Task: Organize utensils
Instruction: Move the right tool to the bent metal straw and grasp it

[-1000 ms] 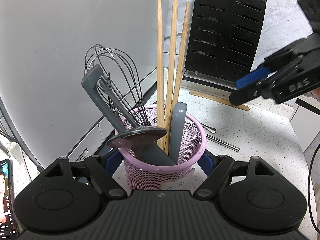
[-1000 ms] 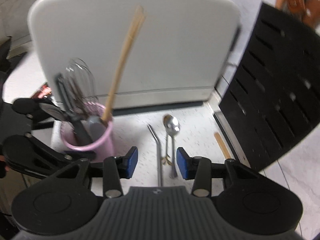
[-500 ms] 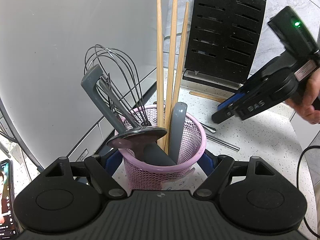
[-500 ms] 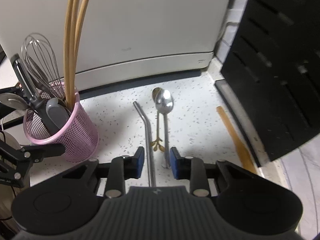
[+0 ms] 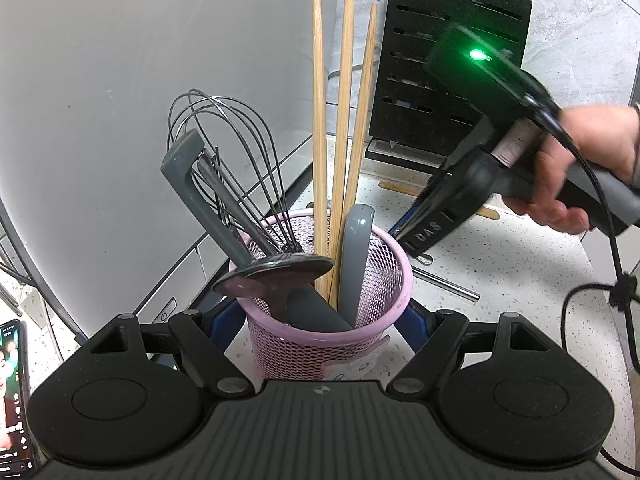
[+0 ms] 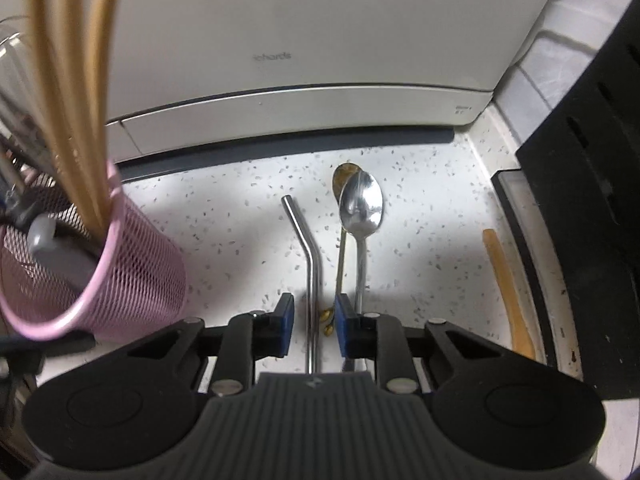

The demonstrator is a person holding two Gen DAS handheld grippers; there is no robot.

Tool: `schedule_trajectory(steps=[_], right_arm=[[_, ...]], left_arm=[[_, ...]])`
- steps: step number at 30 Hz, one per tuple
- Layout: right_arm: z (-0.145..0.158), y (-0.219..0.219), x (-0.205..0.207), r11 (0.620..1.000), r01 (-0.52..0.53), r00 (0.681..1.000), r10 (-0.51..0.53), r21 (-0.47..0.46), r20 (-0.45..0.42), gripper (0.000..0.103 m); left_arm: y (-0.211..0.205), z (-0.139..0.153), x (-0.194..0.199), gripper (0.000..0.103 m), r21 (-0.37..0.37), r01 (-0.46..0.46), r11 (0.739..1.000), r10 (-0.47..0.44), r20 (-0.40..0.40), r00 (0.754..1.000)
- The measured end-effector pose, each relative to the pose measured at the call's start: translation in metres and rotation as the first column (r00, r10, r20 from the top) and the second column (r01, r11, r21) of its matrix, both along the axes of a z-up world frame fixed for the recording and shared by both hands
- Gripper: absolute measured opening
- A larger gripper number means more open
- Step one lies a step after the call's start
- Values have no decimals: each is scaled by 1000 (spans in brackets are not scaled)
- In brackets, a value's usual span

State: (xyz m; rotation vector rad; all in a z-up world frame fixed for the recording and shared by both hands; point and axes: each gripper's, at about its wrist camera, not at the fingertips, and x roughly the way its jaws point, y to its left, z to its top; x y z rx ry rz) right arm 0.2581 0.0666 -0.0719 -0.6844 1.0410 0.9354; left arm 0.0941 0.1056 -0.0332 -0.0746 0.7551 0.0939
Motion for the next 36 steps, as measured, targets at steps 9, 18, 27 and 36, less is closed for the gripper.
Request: schedule_trajectory(steps=[9, 18, 27, 36], right_arm=[[-9, 28, 15, 992, -14, 997, 4, -122, -78, 11], [-8, 41, 15, 985, -46, 997, 34, -169, -75, 9], [-6, 31, 2, 982, -67, 996, 55, -176, -72, 4], [-6, 28, 13, 983, -29, 992, 7, -181, -124, 6]], left_arm=[[0, 0, 0, 92, -1, 0, 1000, 0, 0, 1000], [1, 0, 0, 92, -1, 2, 1000, -2, 0, 1000], [1, 0, 0, 92, 0, -1, 1000, 1, -1, 1000], [0, 0, 1, 92, 3, -2, 1000, 2, -6, 1000]])
